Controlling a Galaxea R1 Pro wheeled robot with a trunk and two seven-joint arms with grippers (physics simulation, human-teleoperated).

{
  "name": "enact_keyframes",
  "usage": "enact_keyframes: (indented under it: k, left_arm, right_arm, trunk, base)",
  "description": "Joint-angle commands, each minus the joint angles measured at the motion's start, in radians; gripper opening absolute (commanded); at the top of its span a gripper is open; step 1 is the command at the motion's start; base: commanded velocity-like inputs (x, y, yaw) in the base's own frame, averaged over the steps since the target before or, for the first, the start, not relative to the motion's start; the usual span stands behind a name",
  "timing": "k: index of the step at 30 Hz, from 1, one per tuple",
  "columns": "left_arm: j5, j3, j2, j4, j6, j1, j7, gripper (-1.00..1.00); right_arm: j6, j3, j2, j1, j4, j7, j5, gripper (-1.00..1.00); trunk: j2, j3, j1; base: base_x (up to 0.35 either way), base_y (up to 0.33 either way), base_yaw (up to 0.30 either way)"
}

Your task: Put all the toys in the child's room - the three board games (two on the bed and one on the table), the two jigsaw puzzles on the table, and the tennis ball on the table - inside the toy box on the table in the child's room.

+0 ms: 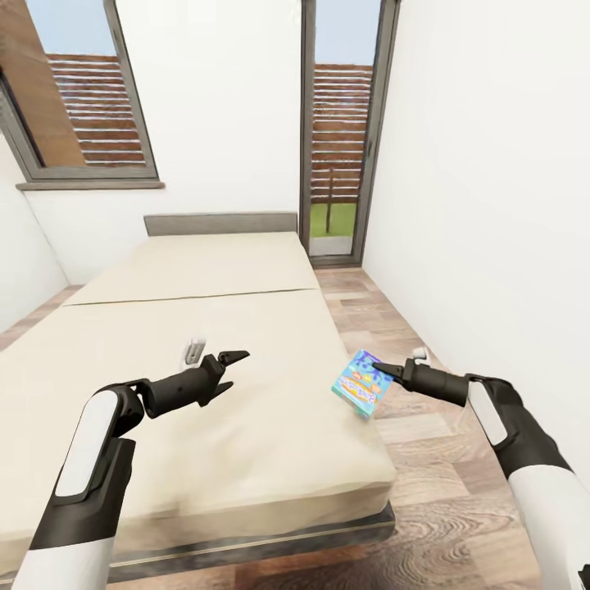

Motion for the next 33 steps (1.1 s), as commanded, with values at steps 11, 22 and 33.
enact_keyframes:
  k: [11, 22, 33]
  left_arm:
    - [0.010, -0.001, 0.000, -0.004, 0.011, -0.004, 0.009, 1.00]
    - [0.009, 0.007, 0.004, -0.002, 0.013, -0.005, 0.014, 1.00]
    - [0.008, 0.010, 0.007, 0.000, 0.012, -0.005, 0.017, 1.00]
  right_arm:
    - [0.006, 0.000, -0.009, 0.001, -0.019, 0.002, 0.011, -1.00]
    - [0.009, -0.001, -0.013, 0.001, -0.043, 0.004, 0.011, -1.00]
    - [0.084, 0.000, -0.016, 0.016, -0.106, 0.003, 0.012, -1.00]
  trunk:
    - [0.023, 0.040, -0.015]
    - [0.100, 0.075, -0.057]
    - [0.177, 0.121, -0.100]
  base:
    - [0.000, 0.000, 0.000]
    - [0.000, 0.000, -0.002]
    - [0.000, 0.000, -0.061]
